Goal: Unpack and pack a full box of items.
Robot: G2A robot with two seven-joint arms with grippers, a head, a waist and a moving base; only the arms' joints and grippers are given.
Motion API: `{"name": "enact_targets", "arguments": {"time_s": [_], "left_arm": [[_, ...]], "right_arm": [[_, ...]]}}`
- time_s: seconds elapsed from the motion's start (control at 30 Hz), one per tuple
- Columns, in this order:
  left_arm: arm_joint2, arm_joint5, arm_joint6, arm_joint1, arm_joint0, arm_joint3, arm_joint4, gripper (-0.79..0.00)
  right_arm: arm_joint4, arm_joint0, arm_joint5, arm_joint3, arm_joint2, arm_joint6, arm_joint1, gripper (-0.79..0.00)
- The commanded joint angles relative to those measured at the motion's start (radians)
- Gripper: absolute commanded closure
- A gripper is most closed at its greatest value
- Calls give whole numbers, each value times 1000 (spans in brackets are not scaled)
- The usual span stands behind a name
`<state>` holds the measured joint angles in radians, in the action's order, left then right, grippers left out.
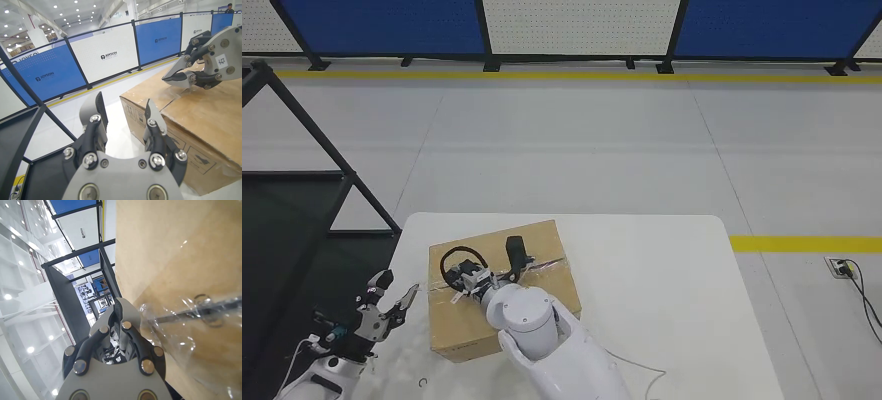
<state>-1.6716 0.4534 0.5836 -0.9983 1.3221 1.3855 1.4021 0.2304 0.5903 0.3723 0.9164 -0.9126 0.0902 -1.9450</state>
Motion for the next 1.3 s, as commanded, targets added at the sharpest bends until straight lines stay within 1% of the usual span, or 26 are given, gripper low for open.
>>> {"name": "enact_targets", "arguments": {"time_s": [0.0, 0.07, 0.13, 0.33, 0.4, 0.47, 0.5, 0.57, 0.63, 0.7, 0.8, 0.83, 0.9, 1.13, 1.27], "left_arm": [[-1, 1, -1, 0, 2, -1, 1, -480], [-2, 2, -2, 0, 3, -3, 1, -496], [-8, -4, -1, 0, 5, -5, -3, -493], [-52, -32, 12, 2, 25, 10, -25, -499], [-66, -30, 17, 3, 36, 37, -28, -505], [-66, -4, 27, 5, 54, 83, -7, -526], [-63, 5, 26, 6, 63, 108, 14, -548], [-48, 18, 18, 7, 76, 148, 50, -551], [-30, 25, 5, 6, 78, 165, 70, -548], [-12, 16, -22, 4, 66, 151, 67, -545], [12, 8, -69, 0, 35, 117, 45, -477], [18, -7, -87, -2, 27, 108, 49, -477], [28, -9, -99, -3, 20, 95, 49, -471], [33, -13, -112, -5, 11, 68, 35, -471], [31, -12, -120, -6, 11, 62, 24, -446]], "right_arm": [[-3, -5, 5, -12, 1, 1, -2, 0], [-6, -7, 4, -22, 1, 0, -4, 0], [-11, -8, 5, -30, 2, 2, -6, 0], [-29, -10, 8, -51, 3, 8, -10, 0], [-34, -10, 9, -56, 2, 8, -11, 0], [-44, -10, 10, -60, 3, 3, -12, 0], [-48, -10, 10, -62, 4, 1, -13, 0], [-53, -10, 10, -64, 4, -1, -14, 0], [-57, -10, 6, -66, 3, -2, -16, 0], [-59, -8, 2, -67, 1, -2, -17, 0], [-63, -7, -1, -69, -1, 3, -19, 0], [-66, -6, -3, -70, -3, 3, -19, 0], [-70, -6, -5, -70, -8, 5, -18, 0], [-87, 8, -19, -54, -12, 10, -19, 0], [-88, 21, -49, -31, -17, 5, -18, 0]]}}
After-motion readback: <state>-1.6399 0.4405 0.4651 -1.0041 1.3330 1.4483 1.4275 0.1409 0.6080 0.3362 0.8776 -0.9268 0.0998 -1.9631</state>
